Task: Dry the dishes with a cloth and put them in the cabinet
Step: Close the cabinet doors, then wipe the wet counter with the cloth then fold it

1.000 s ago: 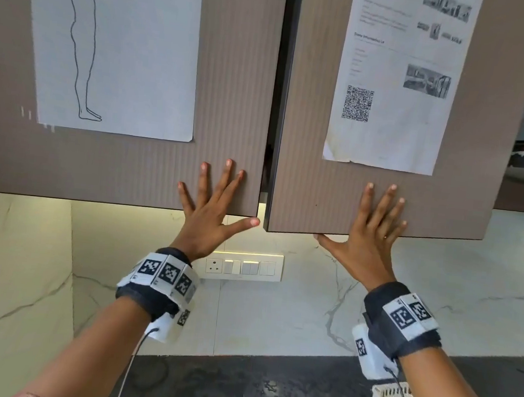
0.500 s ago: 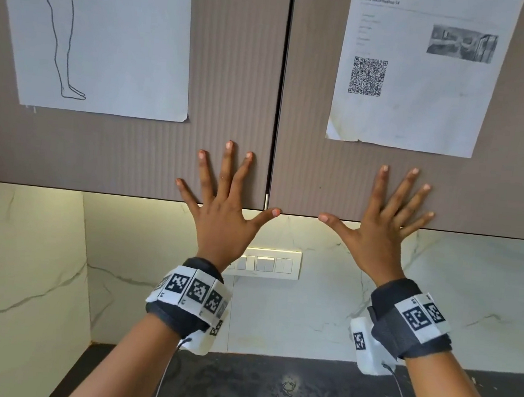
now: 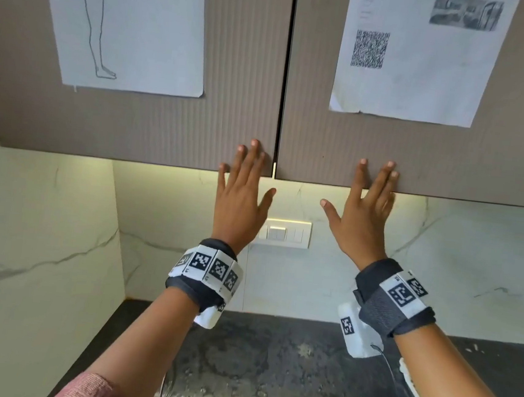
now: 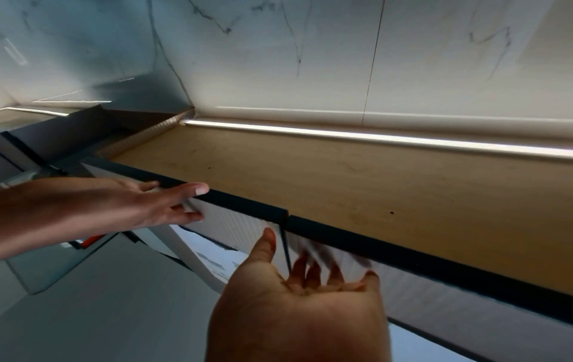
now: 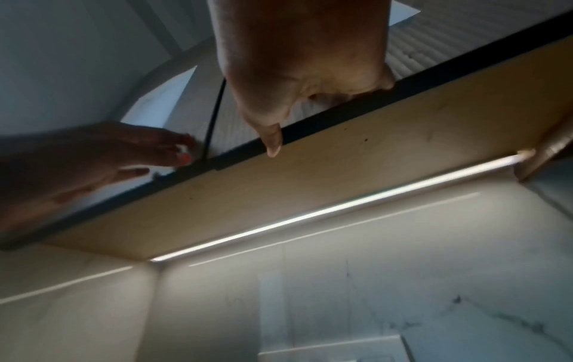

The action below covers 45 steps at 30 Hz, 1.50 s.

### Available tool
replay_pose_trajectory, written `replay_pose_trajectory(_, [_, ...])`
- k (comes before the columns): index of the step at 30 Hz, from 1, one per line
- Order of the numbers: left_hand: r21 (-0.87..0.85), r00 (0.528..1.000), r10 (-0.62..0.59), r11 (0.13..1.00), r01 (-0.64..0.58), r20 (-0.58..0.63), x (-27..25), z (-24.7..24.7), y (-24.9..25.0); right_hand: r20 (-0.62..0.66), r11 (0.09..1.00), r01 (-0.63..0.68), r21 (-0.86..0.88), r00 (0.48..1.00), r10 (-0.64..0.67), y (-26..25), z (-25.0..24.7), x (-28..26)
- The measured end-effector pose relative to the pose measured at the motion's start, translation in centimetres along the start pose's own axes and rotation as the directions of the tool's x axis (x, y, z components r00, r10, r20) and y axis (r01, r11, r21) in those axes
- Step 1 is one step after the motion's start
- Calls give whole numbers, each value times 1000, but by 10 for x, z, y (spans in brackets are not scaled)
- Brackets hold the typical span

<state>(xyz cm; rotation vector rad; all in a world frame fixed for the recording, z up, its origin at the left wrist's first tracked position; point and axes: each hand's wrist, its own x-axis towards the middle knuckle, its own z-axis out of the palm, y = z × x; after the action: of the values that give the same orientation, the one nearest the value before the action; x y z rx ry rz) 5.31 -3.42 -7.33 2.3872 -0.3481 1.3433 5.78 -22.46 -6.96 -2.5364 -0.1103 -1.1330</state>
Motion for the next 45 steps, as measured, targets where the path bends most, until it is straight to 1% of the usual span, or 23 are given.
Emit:
replay_pose_trajectory(2, [-73,999,11,997,-8,39,-23,-4,3,98,995,52,87,993,-61,2,-2,-16])
replay_pose_trajectory(4, [-137,985,-35,989,58,170,-50,-9,5,219,979,75,191,969,-117,6,-4,-37])
replay_pose_trajectory(6, [-150,927,-102,975,165,360,-86,-12,3,358,958,41,282,923,-144,13,1,-66])
replay_pose_trajectory(7, [-142,882,-130,966,216,453,-107,-12,1,424,951,11,309,894,-147,18,6,-83])
replay_pose_trajectory(9, [-107,764,-192,941,322,616,-155,-10,-2,538,940,-73,332,834,-125,29,18,-122])
replay_pose_trajectory(11, [-15,632,-246,926,377,735,-210,-6,-5,663,951,-146,273,745,-76,44,35,-170])
replay_pose_trajectory(13, [63,513,-274,918,391,813,-265,-1,-9,787,966,-202,164,617,-5,62,57,-223])
replay_pose_trajectory(15, [132,375,-312,892,433,873,-317,6,-17,867,974,-219,57,495,60,78,79,-274])
replay_pose_trajectory(18, [241,170,-351,856,458,921,-377,16,-32,905,978,-196,-74,399,149,96,104,-326])
replay_pose_trajectory(19, [266,121,-353,853,449,928,-390,18,-37,907,974,-200,-102,384,174,101,111,-336])
replay_pose_trajectory(20, [285,87,-356,852,440,930,-402,20,-41,903,974,-187,-125,386,190,106,119,-345])
replay_pose_trajectory(22, [306,63,-365,851,428,929,-416,22,-50,885,974,-133,-185,407,224,114,133,-352])
replay_pose_trajectory(24, [315,58,-373,847,427,926,-425,26,-61,872,963,-66,-260,413,264,120,147,-355])
replay_pose_trajectory(29, [333,24,-383,832,444,924,-434,33,-83,829,907,-4,-422,402,388,132,173,-353])
replay_pose_trajectory(33, [304,41,-366,826,475,930,-435,34,-99,808,861,29,-508,362,464,138,190,-351])
replay_pose_trajectory(35, [288,59,-362,821,493,930,-433,32,-112,781,839,33,-543,388,490,134,199,-346])
replay_pose_trajectory(36, [283,70,-365,816,504,928,-432,31,-119,752,834,-34,-550,415,513,131,203,-341])
replay_pose_trajectory(38, [269,104,-374,807,526,921,-426,28,-141,694,821,-260,-509,440,570,126,213,-324])
replay_pose_trajectory(39, [268,117,-383,804,530,916,-423,27,-154,668,792,-406,-457,431,606,124,218,-313])
replay_pose_trajectory(40, [274,136,-400,802,531,906,-418,26,-169,650,734,-562,-381,401,645,124,227,-301])
replay_pose_trajectory(42, [307,153,-447,789,532,881,-408,23,-198,640,499,-837,-223,261,723,120,242,-279])
replay_pose_trajectory(43, [326,160,-473,778,538,866,-403,20,-215,652,366,-919,-150,186,735,116,254,-271])
replay_pose_trajectory(45, [345,179,-512,760,550,840,-395,17,-245,718,124,-992,-5,83,691,100,277,-258])
